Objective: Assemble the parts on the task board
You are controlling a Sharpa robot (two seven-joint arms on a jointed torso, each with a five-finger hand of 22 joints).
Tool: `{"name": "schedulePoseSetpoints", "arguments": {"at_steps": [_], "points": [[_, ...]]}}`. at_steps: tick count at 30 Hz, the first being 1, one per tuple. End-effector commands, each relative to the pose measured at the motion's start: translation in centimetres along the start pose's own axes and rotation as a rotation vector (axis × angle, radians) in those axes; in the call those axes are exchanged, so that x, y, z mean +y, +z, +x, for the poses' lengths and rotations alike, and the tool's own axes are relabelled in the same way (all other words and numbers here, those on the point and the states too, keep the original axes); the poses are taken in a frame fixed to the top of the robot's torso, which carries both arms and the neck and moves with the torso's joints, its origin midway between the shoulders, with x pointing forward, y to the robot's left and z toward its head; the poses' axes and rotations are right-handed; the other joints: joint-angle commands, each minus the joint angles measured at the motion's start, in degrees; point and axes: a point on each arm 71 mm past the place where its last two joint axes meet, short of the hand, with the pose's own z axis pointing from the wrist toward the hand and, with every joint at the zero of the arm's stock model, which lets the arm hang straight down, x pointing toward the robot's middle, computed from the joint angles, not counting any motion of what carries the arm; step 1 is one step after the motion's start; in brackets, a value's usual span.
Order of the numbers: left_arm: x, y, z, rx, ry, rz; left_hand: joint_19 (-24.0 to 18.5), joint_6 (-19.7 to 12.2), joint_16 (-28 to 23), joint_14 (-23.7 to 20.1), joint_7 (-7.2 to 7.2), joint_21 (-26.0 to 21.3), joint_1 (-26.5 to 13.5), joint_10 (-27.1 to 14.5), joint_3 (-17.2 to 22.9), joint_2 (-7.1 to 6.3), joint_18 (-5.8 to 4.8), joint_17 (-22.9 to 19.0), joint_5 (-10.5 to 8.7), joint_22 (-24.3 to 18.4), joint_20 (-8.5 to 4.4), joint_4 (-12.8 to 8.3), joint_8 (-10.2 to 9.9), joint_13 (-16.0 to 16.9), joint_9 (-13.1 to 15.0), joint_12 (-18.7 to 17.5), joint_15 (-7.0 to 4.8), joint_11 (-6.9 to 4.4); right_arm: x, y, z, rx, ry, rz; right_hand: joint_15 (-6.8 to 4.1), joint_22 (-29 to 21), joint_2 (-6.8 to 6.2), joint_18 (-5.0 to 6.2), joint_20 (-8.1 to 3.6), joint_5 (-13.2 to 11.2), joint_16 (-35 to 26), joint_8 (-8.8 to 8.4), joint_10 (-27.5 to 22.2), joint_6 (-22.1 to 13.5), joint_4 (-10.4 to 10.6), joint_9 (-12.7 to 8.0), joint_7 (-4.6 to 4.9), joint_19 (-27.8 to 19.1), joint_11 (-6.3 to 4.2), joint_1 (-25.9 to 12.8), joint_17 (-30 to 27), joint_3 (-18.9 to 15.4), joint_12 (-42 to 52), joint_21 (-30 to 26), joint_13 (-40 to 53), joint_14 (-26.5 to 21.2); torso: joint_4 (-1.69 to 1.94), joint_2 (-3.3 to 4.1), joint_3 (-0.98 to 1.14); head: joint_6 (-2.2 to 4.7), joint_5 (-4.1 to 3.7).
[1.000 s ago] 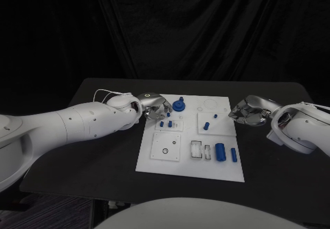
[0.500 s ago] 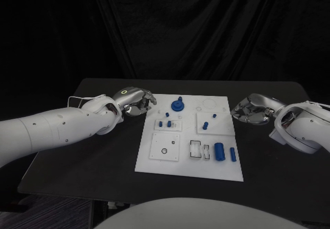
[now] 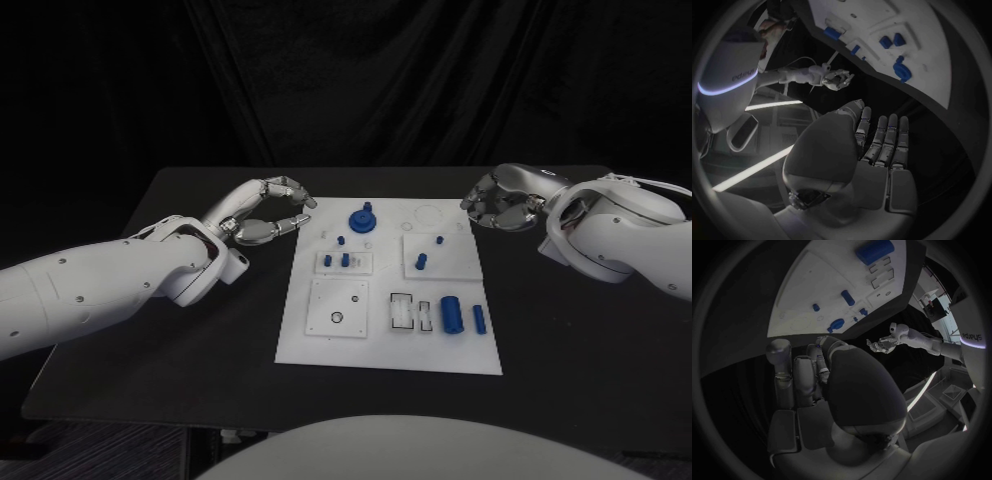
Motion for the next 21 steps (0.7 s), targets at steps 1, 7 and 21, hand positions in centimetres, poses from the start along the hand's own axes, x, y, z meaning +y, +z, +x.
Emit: {"name": "schedulePoseSetpoints", "arguments": {"at_steps": [1,7,21], "points": [[-0.9,-0.3,0.1,-0.038,-0.334,0.08,-1.06,-1.17,-2.23,-2.57,0.17,-3.53,0.43,-1.61,-0.42,0.82,0.17,-2.16,3.27,-2.36,0.5,0.52,-1.04,-2.14,-1.68,-0.96,0.29,0.13,-0.1,0.3,0.3,0.002,-0.116,0.002,0.55,4.73,-0.95,0.17,0.46,1.1,-2.03,-0.66,-2.52,-1.6,-1.05,-0.31,0.36,-2.14,0.6,0.26,-2.61,1.02,-3.53,-2.54,-2.73,-2.28,0.5,0.09,-0.22,0.0,-1.31],[-1.0,-1.1,0.7,-0.041,-0.477,0.095,-0.03,-2.63,-8.79,-5.48,1.1,-11.44,4.61,-3.65,-0.6,2.43,1.53,-9.52,10.74,-8.69,0.81,0.51,-1.09,-11.33,-8.2,-3.65,-0.79,-1.19,-0.2,0.8,1.5,0.027,-0.201,-0.002,1.48,4.13,-2.11,0.56,1.32,1.38,-3.0,-0.83,-6.63,-3.97,-2.81,-0.68,0.56,-4.82,1.93,-0.19,-4.73,1.09,-7.76,-4.16,-6.24,-4.58,1.42,0.42,-0.89,0.0,-3.02],[1.0,-1.9,-0.1,-0.13,-0.614,0.067,0.25,-4.66,-21.11,-9.87,1.61,-16.82,2.53,-5.52,38.69,1.92,3.36,-13.63,30.87,-12.02,-1.05,-20.27,-0.26,-21.54,-15.79,-5.27,-4.53,-6.73,-0.1,1.4,3.3,0.054,-0.26,-0.023,2.55,3.45,-2.07,1.18,2.47,-2.91,-3.82,-0.27,-9.51,-4.86,-4.22,-0.58,0.21,-7.79,2.95,-1.01,-7.67,-0.04,-9.7,-5.54,-9.09,-7.38,2.77,0.8,-2.37,0.0,-4.76]]}}
